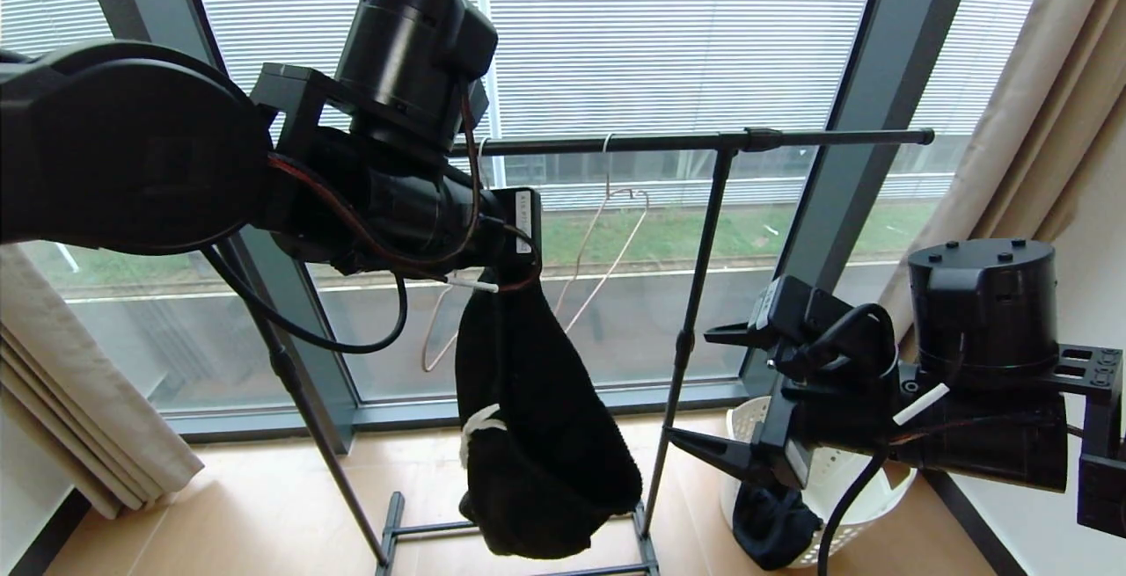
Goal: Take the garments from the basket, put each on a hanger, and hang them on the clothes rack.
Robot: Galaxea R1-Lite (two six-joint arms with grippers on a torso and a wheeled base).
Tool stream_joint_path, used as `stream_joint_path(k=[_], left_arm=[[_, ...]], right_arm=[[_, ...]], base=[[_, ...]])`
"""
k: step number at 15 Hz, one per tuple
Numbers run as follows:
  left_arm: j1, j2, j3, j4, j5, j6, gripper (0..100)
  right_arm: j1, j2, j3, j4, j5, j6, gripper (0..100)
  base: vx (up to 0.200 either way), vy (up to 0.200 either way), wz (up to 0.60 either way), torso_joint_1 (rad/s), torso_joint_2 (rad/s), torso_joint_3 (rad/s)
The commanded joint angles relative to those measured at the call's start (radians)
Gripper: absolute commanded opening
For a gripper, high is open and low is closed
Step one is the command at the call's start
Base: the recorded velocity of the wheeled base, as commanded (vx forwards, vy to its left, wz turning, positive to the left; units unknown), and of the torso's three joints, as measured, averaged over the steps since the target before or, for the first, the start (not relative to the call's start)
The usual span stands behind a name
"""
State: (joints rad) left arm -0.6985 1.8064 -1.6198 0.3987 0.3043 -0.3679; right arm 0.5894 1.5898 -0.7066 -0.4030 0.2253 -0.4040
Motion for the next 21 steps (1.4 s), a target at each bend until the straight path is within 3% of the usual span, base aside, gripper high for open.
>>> stream_joint_path(k=[1, 3, 4, 7, 8, 13, 15, 21], left_arm=[[-0.006, -0.001, -0.003, 0.002, 0.001, 0.0, 0], [-0.006, -0.001, 0.003, 0.002, 0.001, 0.0, 0], [-0.013, -0.002, 0.014, 0.002, 0.001, 0.0, 0], [-0.033, -0.001, 0.021, 0.002, 0.029, 0.001, 0], [-0.044, -0.001, 0.021, 0.002, 0.032, 0.001, 0], [-0.055, -0.005, 0.018, 0.002, 0.032, 0.004, 0], [-0.055, -0.005, 0.021, 0.003, 0.033, 0.003, 0], [-0.05, -0.012, 0.046, 0.003, 0.033, 0.004, 0]], right_arm=[[0.026, 0.022, -0.007, -0.016, 0.002, 0.042, 100], [0.09, 0.044, -0.024, -0.089, -0.004, 0.198, 100], [0.136, 0.072, -0.037, -0.178, -0.018, 0.358, 100], [0.175, 0.13, -0.088, -0.269, -0.075, 0.516, 100], [0.175, 0.148, -0.1, -0.27, -0.089, 0.527, 100], [0.168, 0.222, -0.123, -0.249, -0.19, 0.496, 100], [0.124, 0.216, -0.114, -0.168, -0.202, 0.37, 100], [0.056, 0.168, -0.063, -0.091, -0.202, 0.183, 100]], base=[[0.0, 0.0, 0.0, 0.0, 0.0, 0.0], [0.0, 0.0, 0.0, 0.0, 0.0, 0.0], [0.0, 0.0, 0.0, 0.0, 0.0, 0.0], [0.0, 0.0, 0.0, 0.0, 0.0, 0.0], [0.0, 0.0, 0.0, 0.0, 0.0, 0.0], [0.0, 0.0, 0.0, 0.0, 0.0, 0.0], [0.0, 0.0, 0.0, 0.0, 0.0, 0.0], [0.0, 0.0, 0.0, 0.0, 0.0, 0.0]])
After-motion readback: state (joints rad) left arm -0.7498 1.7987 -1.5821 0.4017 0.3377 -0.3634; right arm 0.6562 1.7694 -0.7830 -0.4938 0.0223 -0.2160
